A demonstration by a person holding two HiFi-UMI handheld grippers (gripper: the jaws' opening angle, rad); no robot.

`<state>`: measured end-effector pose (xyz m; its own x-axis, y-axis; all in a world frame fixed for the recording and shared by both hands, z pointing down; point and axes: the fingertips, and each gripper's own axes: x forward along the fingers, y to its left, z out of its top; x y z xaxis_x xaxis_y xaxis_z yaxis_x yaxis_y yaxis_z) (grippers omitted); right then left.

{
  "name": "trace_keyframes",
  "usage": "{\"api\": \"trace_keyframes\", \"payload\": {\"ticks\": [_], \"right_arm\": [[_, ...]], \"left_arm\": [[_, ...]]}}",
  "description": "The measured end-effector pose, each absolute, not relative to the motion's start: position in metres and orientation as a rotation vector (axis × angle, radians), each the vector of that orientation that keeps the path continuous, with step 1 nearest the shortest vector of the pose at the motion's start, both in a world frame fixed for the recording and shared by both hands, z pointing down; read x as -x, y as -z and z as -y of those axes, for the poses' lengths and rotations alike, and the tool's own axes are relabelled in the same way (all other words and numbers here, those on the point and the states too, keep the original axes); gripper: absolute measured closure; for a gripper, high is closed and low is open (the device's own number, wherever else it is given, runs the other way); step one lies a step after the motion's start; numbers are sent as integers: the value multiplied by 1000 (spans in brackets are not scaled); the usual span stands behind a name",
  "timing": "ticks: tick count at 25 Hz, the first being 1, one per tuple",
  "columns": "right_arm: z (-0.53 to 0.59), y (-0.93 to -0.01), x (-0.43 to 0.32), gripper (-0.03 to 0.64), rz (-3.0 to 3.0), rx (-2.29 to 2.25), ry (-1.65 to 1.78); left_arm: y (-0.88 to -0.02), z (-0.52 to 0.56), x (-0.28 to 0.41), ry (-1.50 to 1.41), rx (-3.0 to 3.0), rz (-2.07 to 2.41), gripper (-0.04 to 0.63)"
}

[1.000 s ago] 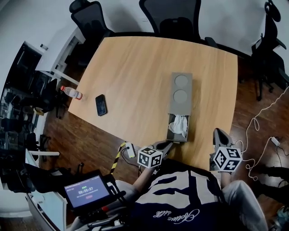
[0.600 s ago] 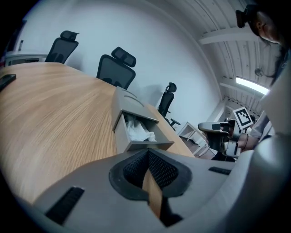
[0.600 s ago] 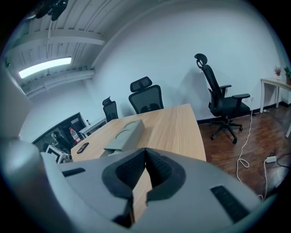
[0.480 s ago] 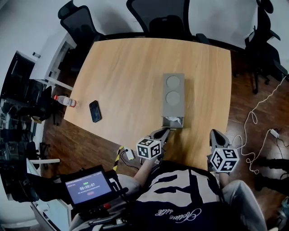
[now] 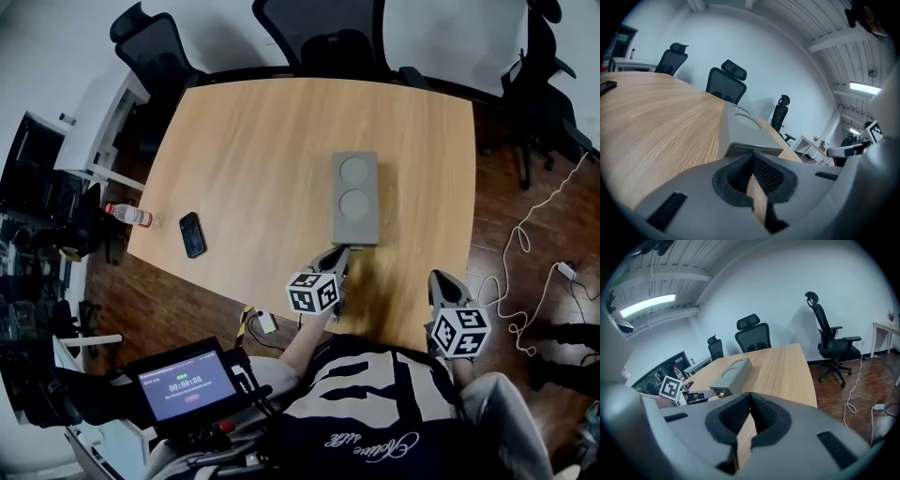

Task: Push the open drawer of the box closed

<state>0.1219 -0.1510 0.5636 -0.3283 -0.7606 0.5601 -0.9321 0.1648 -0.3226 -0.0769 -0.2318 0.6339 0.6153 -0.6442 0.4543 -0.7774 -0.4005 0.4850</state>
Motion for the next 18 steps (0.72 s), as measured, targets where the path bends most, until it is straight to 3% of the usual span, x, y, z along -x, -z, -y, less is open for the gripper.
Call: {"api": "trace_keyframes", "payload": {"ticks": [18], "right_arm": [[134, -549, -80, 618, 2270, -1515, -838]], "left_arm": [[-588, 167, 75, -279, -2342, 1029, 594]]}}
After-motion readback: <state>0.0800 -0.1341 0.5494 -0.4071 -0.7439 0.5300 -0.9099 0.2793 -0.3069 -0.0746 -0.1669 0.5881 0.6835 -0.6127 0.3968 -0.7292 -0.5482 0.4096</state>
